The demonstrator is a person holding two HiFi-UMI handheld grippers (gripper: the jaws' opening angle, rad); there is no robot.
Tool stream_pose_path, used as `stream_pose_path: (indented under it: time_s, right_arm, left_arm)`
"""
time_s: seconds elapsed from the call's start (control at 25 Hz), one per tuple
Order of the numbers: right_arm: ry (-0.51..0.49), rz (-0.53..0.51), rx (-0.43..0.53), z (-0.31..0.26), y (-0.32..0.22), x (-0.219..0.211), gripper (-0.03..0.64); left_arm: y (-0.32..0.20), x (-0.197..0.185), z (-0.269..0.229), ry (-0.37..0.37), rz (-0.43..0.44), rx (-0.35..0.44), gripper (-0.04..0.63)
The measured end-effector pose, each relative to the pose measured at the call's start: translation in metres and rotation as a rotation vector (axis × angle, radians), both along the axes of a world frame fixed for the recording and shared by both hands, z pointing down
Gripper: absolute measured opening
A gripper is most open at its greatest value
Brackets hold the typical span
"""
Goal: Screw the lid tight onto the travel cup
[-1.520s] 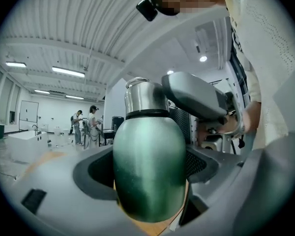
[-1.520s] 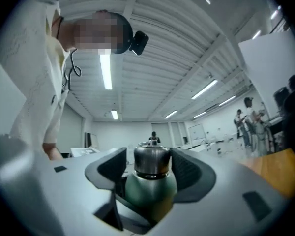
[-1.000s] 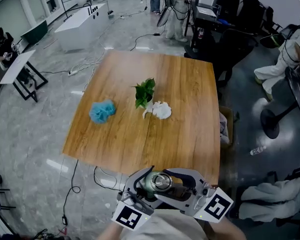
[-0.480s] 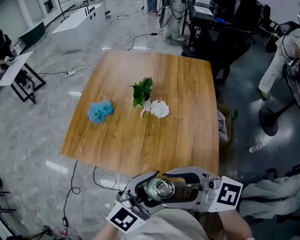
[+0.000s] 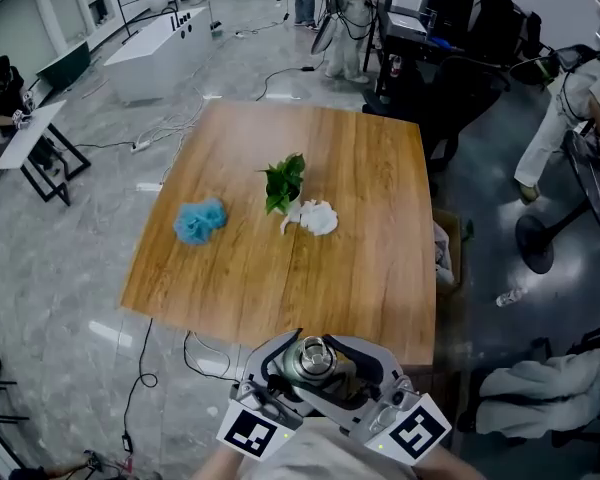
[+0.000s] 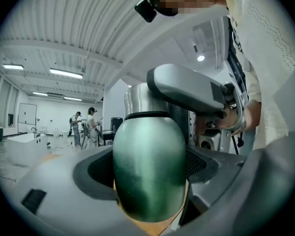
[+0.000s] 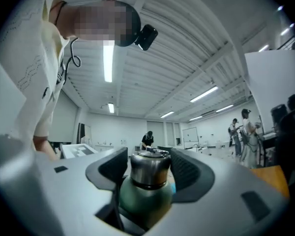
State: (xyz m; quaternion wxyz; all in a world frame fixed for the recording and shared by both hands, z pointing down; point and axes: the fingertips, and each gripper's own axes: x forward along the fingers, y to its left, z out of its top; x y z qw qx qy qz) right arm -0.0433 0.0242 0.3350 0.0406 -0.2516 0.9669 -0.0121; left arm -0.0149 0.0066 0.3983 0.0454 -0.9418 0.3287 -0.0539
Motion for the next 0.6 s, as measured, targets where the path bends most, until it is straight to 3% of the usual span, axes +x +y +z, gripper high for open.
stream_pose_path:
  time_s: [0.16, 0.28, 0.4, 0.6]
  right_arm:
    - [0.037, -0.280, -0.055, 0.005, 0.014, 0.007, 0.265]
    - [0.049, -0.423, -0.015, -0.003, 0.022, 0.014, 0.265]
    - [0.029, -0.336, 0.011, -0.006, 0.015, 0.012, 0.262]
    - [-0.066, 0.041, -0.024, -0.009, -0.009, 0.011, 0.259]
  left_arm:
    - [0.017, 0.008, 0.003, -0.027, 0.130, -0.015, 0.394]
    - [0.028, 0.014, 0.006, -0.033, 0.187, -0.028, 0.394]
    - [0.018, 0.012, 0.006, -0.018, 0.104, -0.020, 0.394]
    - [-0.006, 0.004, 0.006, -0.032, -0.094, -0.024, 0.394]
